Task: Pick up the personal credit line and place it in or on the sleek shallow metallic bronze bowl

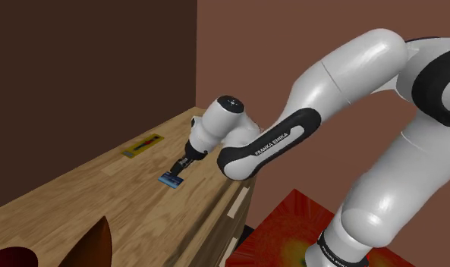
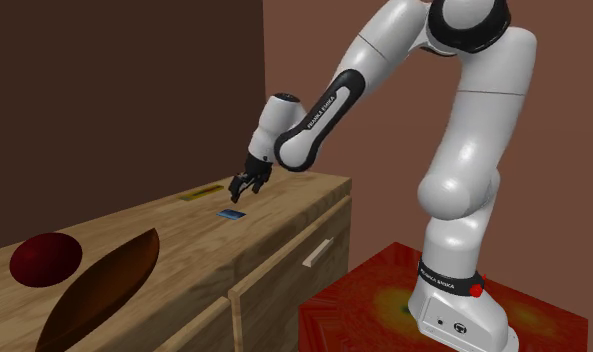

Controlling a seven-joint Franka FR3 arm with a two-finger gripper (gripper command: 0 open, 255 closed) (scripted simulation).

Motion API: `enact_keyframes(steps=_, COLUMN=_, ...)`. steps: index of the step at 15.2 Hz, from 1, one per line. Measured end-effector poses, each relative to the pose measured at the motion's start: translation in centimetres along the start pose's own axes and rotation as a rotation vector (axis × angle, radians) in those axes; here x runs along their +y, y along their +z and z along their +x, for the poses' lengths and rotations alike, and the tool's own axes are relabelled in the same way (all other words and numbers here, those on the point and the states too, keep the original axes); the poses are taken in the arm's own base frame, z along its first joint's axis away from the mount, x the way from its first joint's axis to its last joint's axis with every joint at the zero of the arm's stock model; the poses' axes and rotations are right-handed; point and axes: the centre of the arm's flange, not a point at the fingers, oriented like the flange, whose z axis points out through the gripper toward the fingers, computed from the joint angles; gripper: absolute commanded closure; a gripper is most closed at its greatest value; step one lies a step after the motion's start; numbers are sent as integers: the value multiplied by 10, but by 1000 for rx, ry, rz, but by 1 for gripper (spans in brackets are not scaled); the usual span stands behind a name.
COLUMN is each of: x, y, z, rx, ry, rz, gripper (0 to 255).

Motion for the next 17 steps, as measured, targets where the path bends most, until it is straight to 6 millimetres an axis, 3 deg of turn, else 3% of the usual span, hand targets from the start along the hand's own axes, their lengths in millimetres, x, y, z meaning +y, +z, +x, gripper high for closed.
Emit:
enact_keyframes(steps=4, x=-24, y=25, z=17, rx=59, ry=-17, rz=16, gripper=0)
enact_keyframes(steps=10, x=-28, y=59, z=22, rx=68, ry=-20, rz=20, gripper=0)
enact_keyframes(steps=17, x=-28, y=67, z=22, rx=69, ry=-21, rz=20, gripper=0)
